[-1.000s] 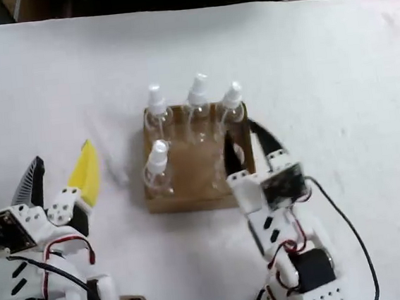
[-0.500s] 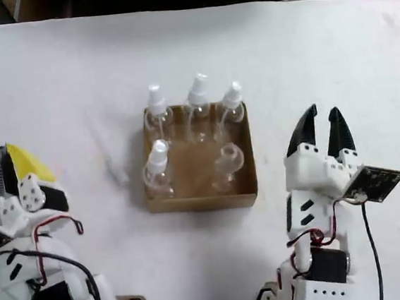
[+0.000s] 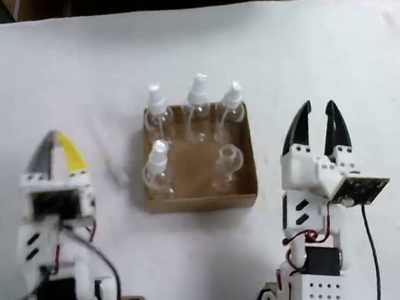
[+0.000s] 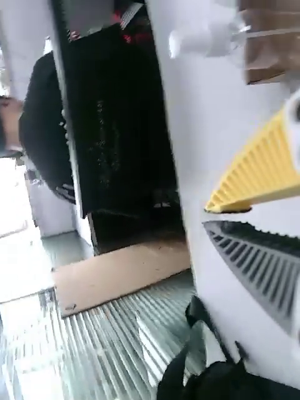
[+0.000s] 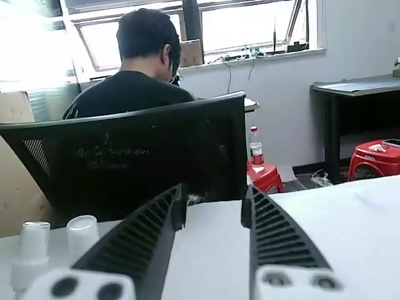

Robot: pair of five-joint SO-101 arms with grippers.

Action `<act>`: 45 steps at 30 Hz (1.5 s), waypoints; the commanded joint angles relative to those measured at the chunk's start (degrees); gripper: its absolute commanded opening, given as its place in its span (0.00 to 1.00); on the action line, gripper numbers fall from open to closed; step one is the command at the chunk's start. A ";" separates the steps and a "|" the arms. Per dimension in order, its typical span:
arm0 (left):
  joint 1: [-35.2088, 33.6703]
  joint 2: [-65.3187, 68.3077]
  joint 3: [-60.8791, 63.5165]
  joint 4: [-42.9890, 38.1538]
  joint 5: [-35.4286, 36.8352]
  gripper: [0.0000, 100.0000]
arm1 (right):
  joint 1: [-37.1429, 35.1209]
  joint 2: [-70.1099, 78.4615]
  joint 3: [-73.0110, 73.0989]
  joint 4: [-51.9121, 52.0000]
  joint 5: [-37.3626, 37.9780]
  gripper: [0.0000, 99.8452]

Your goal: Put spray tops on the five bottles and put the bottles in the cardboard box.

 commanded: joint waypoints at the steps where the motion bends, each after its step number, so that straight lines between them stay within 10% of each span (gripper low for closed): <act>1: 0.40 13.67 -8.35 1.32 -4.92 0.03 | -0.48 -0.48 0.44 -0.40 0.97 0.12; 7: -7.25 33.10 -26.46 11.43 -7.47 0.03 | -0.57 -0.48 0.44 -0.22 0.97 0.12; 15: -8.31 56.31 -44.75 26.99 -36.13 0.03 | -0.75 -0.48 0.44 -0.13 1.41 0.12; 30: -13.23 90.07 -51.25 20.92 -58.02 0.03 | -1.27 -0.48 0.44 1.10 1.49 0.12; 45: -2.42 104.57 -56.53 4.84 -6.15 0.02 | -5.41 -0.40 0.44 3.38 8.44 0.12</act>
